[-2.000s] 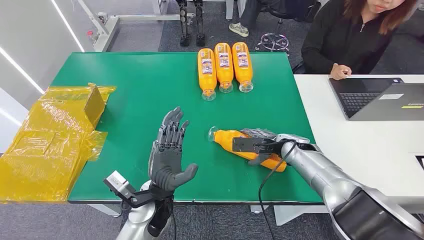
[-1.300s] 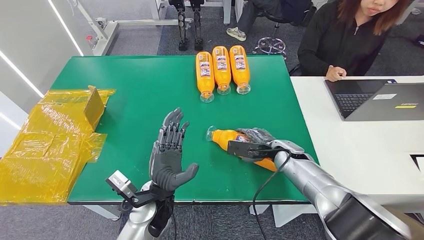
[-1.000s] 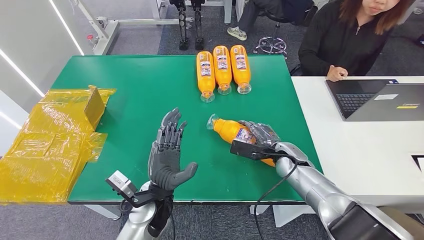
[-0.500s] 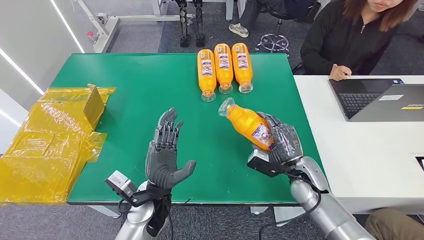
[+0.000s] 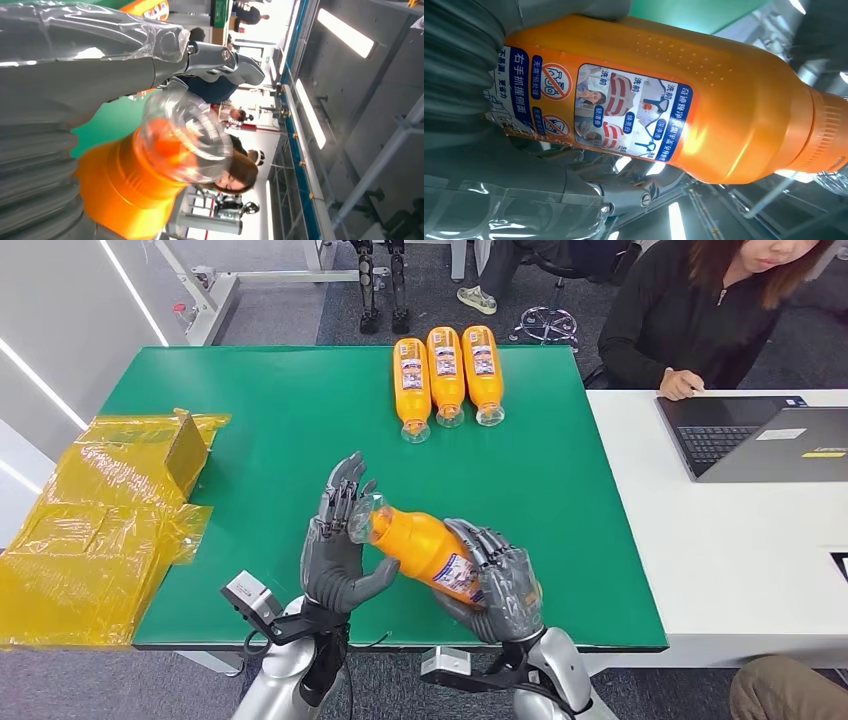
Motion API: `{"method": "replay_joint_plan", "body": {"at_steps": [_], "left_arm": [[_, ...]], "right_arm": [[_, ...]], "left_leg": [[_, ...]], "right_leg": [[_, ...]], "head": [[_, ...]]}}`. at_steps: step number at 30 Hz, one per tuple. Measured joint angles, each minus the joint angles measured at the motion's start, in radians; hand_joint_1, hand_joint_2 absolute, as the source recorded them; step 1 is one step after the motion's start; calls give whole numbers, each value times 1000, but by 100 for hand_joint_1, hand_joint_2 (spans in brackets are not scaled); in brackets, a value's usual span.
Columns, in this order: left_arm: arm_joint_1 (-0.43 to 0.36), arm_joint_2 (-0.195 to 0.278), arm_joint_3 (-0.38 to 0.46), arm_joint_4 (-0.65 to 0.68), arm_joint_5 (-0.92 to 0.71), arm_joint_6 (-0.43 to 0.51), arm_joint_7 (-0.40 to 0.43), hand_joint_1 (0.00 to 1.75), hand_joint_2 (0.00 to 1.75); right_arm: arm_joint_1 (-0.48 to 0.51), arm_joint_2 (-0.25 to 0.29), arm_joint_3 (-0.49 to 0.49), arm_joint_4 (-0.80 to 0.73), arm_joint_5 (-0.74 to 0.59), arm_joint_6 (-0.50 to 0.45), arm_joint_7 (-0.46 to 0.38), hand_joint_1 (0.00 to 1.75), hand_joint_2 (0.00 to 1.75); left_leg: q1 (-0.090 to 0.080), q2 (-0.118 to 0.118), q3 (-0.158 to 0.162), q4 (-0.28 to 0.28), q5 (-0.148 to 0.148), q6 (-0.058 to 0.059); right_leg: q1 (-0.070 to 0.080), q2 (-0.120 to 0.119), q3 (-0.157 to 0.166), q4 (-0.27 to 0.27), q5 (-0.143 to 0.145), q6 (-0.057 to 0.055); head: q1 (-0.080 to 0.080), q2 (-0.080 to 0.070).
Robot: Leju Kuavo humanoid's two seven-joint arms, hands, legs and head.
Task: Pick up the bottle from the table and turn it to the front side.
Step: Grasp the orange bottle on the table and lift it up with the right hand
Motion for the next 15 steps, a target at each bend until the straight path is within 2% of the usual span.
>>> {"method": "replay_joint_plan", "body": {"at_steps": [6,15], "left_arm": [[-8,-4,-5,16,2,-36,0,0,175],[-12,-7,-19,18,3,-97,0,0,175]], "right_arm": [[15,82,23,-42,56,35,5,175,175],[43,178,19,-113,119,151,42,175,175]], "left_leg": [[0,0,0,0,0,0],[0,0,0,0,0,0]], "right_leg": [[0,0,0,0,0,0],[0,0,0,0,0,0]], "head": [[0,0],[0,0]]}}
